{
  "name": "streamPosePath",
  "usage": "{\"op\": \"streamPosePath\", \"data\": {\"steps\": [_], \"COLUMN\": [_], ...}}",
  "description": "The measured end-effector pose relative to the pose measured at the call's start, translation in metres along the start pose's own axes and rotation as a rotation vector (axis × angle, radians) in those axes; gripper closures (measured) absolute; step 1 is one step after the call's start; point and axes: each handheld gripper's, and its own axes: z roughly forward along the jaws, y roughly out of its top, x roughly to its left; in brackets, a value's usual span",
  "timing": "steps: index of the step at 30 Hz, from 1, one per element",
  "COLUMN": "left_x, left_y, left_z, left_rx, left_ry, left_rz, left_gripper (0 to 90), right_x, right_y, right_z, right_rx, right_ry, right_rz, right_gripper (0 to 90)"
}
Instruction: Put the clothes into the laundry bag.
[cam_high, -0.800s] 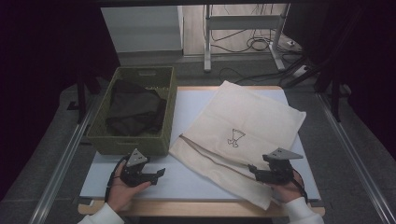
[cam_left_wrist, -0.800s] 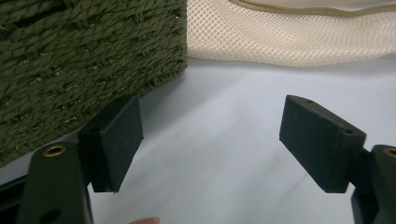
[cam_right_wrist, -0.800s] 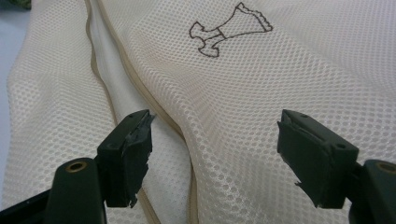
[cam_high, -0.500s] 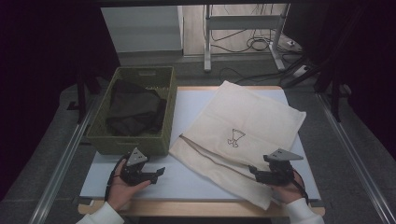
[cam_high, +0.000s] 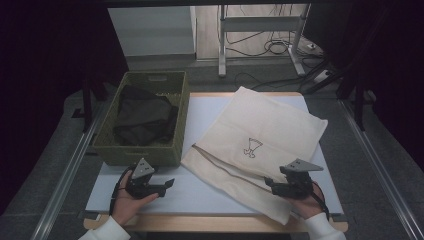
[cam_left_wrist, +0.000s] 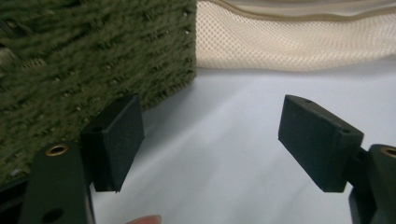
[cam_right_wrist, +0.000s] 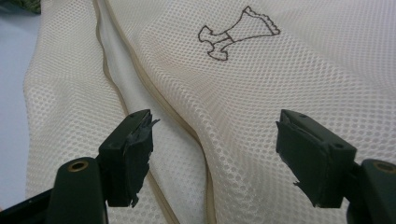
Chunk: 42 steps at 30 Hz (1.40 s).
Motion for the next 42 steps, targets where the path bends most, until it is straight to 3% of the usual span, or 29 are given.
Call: {"op": "streamPosePath", "data": {"steps": [4,7,13,18,21,31,37,42], "left_x": [0.004,0.008,0.008,0.007,0.007,0.008,0.009,0.008], "left_y": [0.002,0.001,-0.002,-0.002,-0.002,-0.003,-0.004,-0.004], "left_z": [0.003,0.002,0.002,0.004,0.005,0.003,0.003,0.003], "left_rx": [0.005,-0.016,-0.002,0.021,0.027,0.010,0.017,0.014], "left_ry": [-0.013,-0.050,-0.048,-0.053,-0.053,-0.055,-0.060,-0.060], "left_rz": [0.008,-0.009,-0.019,-0.022,-0.023,-0.034,-0.036,-0.035], "left_gripper": [22.8,22.3,21.9,22.5,22.4,22.3,22.4,22.5], "right_x": [0.000,-0.001,-0.004,-0.002,0.000,0.008,0.010,0.013], "right_y": [0.000,0.002,0.002,0.003,0.006,0.031,0.049,0.064], "right_z": [0.003,0.003,0.002,0.001,0.001,-0.002,0.006,0.015], "right_rx": [0.003,-0.007,-0.013,0.008,0.013,0.021,0.088,0.102], "right_ry": [-0.005,-0.002,-0.002,-0.021,-0.011,0.004,0.015,0.039], "right_rz": [-0.002,0.017,0.028,-0.029,-0.037,-0.044,-0.054,-0.069], "right_gripper": [27.7,28.1,28.7,30.5,31.0,34.4,34.5,34.5]}}
